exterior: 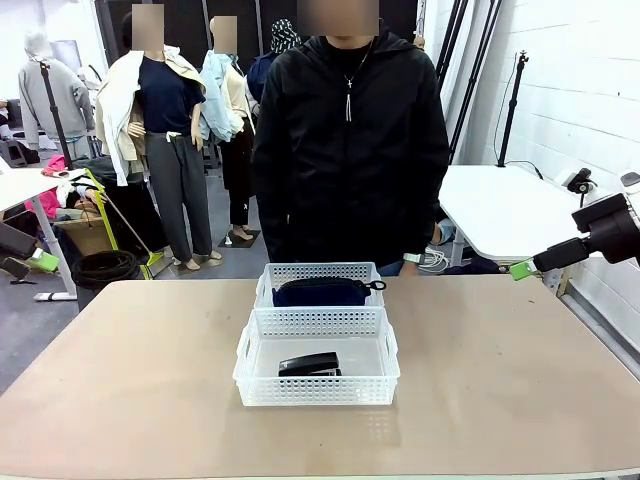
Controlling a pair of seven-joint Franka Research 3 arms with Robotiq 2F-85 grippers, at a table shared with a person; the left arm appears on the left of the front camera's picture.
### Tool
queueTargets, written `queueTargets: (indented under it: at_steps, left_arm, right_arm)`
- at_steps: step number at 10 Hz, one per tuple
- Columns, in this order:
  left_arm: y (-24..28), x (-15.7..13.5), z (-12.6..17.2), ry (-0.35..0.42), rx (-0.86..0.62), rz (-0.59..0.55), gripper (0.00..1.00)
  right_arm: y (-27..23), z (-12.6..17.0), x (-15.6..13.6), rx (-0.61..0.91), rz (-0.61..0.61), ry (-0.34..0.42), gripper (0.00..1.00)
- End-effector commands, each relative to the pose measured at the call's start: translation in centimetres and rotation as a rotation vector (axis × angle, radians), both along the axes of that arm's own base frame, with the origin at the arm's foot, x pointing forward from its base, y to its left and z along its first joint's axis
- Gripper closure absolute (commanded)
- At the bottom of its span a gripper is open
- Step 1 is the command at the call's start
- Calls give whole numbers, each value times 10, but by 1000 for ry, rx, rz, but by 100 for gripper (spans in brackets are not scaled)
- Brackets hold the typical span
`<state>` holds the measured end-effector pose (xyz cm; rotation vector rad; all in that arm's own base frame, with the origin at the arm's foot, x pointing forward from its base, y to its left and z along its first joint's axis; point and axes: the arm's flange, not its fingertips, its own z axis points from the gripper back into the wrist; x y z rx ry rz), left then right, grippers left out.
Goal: Distribute items into two baskets.
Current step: Place the picked Stapler into the Organizing basket as instructed by the person.
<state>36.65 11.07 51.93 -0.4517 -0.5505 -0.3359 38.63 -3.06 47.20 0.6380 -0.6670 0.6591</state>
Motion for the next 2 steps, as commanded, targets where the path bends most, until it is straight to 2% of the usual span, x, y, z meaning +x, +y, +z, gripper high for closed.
queueTargets:
  at_steps: [1, 2]
  left_arm:
    - [-1, -4, 4, 10, 8, 11, 0]
    - [-1, -4, 4, 10, 8, 11, 0]
  right_arm:
    - [2, 0, 0, 13, -5, 11, 0]
    - [2, 0, 0, 13, -5, 11, 0]
